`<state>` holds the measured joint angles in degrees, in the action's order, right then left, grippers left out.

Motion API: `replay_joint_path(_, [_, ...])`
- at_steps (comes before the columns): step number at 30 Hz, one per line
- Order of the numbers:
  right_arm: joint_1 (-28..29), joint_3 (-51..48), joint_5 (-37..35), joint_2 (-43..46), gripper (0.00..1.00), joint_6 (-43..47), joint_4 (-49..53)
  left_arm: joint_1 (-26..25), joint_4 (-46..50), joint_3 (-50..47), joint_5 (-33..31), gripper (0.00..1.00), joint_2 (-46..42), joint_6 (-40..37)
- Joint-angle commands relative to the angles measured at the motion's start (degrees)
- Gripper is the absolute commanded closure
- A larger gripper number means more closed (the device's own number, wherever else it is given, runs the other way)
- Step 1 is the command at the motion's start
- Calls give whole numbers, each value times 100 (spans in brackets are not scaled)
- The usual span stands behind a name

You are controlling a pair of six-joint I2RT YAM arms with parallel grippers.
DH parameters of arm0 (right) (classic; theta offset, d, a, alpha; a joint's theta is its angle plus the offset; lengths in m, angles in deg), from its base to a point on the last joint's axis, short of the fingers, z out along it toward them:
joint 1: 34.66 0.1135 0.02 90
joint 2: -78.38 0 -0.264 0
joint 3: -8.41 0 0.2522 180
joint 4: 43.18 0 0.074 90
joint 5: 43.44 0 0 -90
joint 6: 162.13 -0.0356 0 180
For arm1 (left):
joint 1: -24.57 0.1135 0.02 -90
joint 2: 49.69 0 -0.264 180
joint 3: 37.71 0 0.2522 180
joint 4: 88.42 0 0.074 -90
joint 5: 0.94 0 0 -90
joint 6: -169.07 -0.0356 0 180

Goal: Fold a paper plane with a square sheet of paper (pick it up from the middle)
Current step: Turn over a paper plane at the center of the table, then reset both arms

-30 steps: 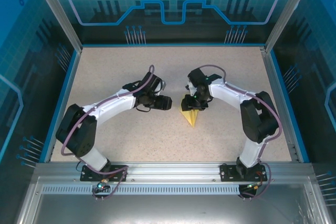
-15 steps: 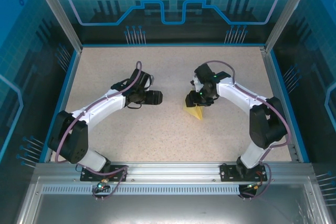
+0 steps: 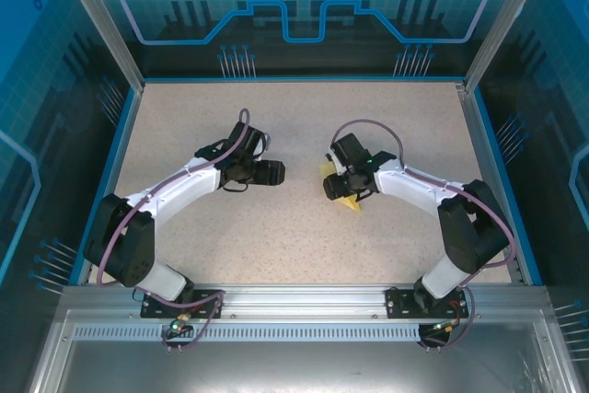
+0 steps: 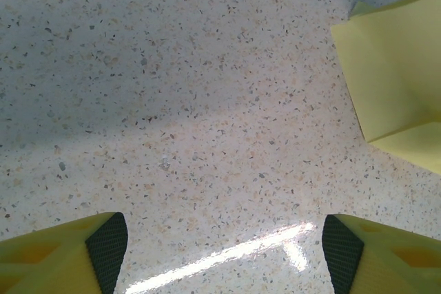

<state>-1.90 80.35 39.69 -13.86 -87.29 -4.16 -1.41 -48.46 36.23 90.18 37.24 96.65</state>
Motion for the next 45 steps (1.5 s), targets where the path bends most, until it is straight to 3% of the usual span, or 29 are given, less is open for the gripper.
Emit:
replay_joint_path(1, [66, -165, 66, 30, 46, 391, -929, 36, -89, -35, 124, 22, 52, -132])
replay_joint_path(8, [-113, -363, 1153, -322, 49, 709, -1774, 35, -57, -21, 272, 22, 89, -149])
replay_joint_path(15, [-711, -535, 3218, -617, 49, 42, -2447, 18, -264, 78, 869, 26, 444, -24])
replay_joint_path(20, [-992, -666, 4063, -856, 49, -474, -2920, -56, -432, 246, 1182, 30, 799, 88])
replay_joint_path(30, [-1235, -505, 3708, -54, 49, -241, -2047, -66, -70, 526, 843, 25, 700, -192])
replay_joint_path(36, [-1768, -388, 3273, 841, 44, 330, -1165, 234, 219, 740, 578, 21, 336, -647])
replay_joint_path(40, [-2181, -533, 2377, 1277, 34, 509, -1056, 695, -29, 619, 366, 16, 165, -723])
replay_joint_path(45, [-2606, -1316, 929, 1759, 24, 409, -1841, 1144, -770, 0, -737, 7, -65, -930])
